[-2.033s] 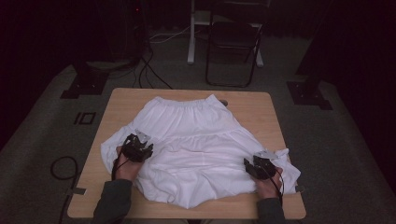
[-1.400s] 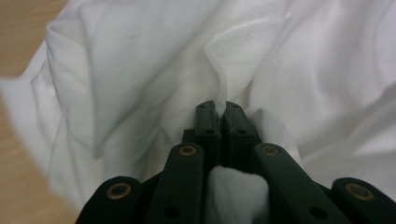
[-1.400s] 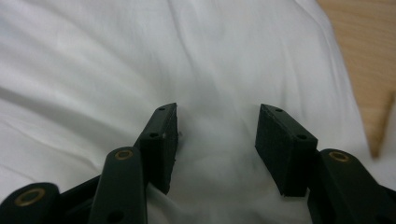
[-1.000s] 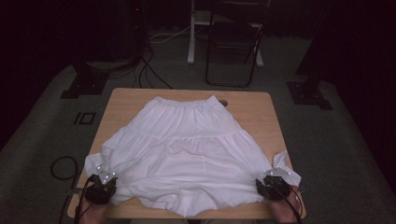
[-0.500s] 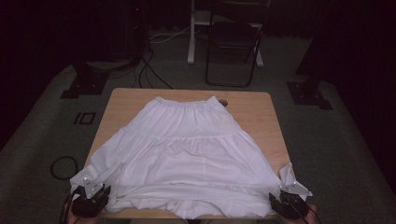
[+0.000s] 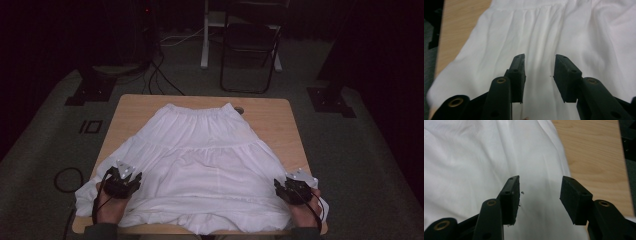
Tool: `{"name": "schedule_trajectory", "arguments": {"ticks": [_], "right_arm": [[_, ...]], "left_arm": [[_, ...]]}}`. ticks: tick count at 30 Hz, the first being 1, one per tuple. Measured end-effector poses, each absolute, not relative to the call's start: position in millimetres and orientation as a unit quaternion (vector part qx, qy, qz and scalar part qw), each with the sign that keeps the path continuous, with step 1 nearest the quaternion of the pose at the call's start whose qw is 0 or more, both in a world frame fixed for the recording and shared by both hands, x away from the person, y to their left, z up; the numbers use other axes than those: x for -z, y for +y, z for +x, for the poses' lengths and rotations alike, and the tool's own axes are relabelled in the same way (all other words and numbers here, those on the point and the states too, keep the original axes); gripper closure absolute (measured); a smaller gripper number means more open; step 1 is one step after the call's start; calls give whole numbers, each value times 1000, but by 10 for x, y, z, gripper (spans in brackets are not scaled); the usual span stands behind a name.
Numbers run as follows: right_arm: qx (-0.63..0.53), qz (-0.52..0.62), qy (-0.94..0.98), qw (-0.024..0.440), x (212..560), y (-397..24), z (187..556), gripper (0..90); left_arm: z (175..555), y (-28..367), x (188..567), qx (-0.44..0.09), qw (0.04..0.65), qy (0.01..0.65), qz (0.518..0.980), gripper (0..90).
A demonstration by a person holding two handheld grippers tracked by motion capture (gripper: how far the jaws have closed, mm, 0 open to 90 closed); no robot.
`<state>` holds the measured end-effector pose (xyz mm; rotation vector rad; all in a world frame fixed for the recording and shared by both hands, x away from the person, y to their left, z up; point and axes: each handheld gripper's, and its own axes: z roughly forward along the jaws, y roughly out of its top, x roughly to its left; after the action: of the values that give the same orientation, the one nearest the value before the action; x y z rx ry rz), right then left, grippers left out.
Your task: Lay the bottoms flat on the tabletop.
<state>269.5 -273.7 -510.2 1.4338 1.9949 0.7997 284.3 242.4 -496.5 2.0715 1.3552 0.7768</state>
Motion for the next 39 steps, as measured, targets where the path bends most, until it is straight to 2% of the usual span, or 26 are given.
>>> {"name": "schedule_trajectory", "arguments": {"ticks": [4, 8, 14, 19, 24, 28, 39], "right_arm": [[-301, 530, 744, 274, 5118, -2642, 2859, 496], [-319, 512, 745, 286, 4981, -2509, 3008, 495], [-287, 511, 762, 274, 5180, -2433, 3335, 492], [-275, 528, 761, 257, 5401, -2509, 3323, 492], [-292, 532, 755, 247, 5435, -2573, 3257, 492], [-298, 540, 748, 245, 5446, -2597, 3201, 503], [-299, 546, 742, 249, 5458, -2636, 2916, 509]], "left_arm": [[3066, 2267, 4897, -285, 281, 487, 776, 583], [3316, 2200, 4869, -276, 279, 493, 776, 576], [3504, 2234, 5160, -255, 251, 509, 783, 566], [3446, 2324, 5337, -235, 259, 527, 775, 524], [3333, 2419, 5395, -216, 297, 535, 761, 524], [3199, 2419, 5418, -221, 307, 527, 761, 551], [2825, 2391, 5437, -224, 311, 530, 756, 552]]}}
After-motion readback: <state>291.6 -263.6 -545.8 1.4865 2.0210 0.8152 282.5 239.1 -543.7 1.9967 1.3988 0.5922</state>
